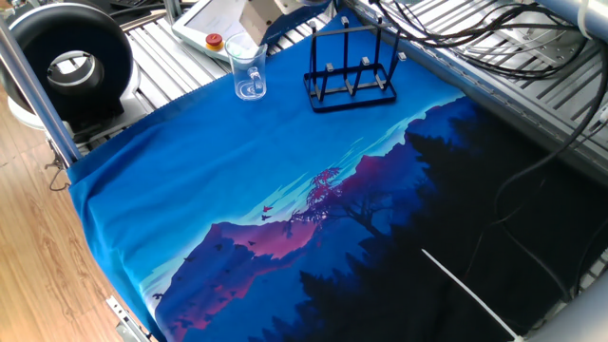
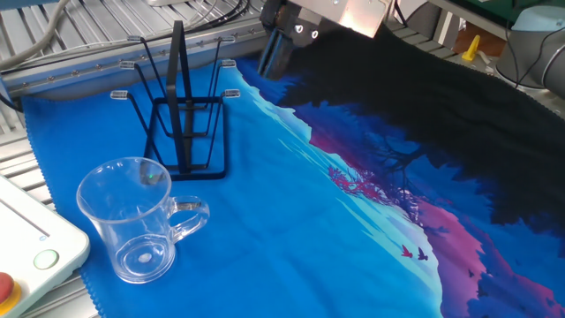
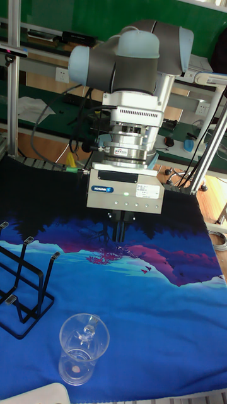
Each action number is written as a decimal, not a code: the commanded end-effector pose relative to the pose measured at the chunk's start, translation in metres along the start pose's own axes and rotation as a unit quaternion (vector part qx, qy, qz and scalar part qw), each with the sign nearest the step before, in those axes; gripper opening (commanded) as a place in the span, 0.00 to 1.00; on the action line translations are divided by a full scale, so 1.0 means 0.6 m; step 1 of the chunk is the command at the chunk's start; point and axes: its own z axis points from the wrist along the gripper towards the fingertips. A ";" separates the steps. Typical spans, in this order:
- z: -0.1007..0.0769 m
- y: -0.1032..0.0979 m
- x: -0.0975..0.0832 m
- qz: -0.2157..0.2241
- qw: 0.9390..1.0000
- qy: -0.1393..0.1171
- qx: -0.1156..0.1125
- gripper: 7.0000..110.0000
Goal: Put the cup on the cup rack
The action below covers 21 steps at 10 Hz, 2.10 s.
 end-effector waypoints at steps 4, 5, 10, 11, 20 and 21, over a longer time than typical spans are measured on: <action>-0.007 -0.032 0.059 -0.004 0.997 0.071 0.035 0.00; -0.008 -0.047 0.059 0.001 0.996 0.071 0.054 0.00; -0.005 -0.039 -0.040 0.020 0.998 -0.049 0.044 0.00; -0.006 -0.046 -0.039 -0.017 0.997 -0.047 0.054 0.00; 0.017 -0.002 0.025 0.011 0.999 0.037 -0.006 0.00; 0.047 -0.008 0.021 0.008 0.999 0.034 -0.008 0.00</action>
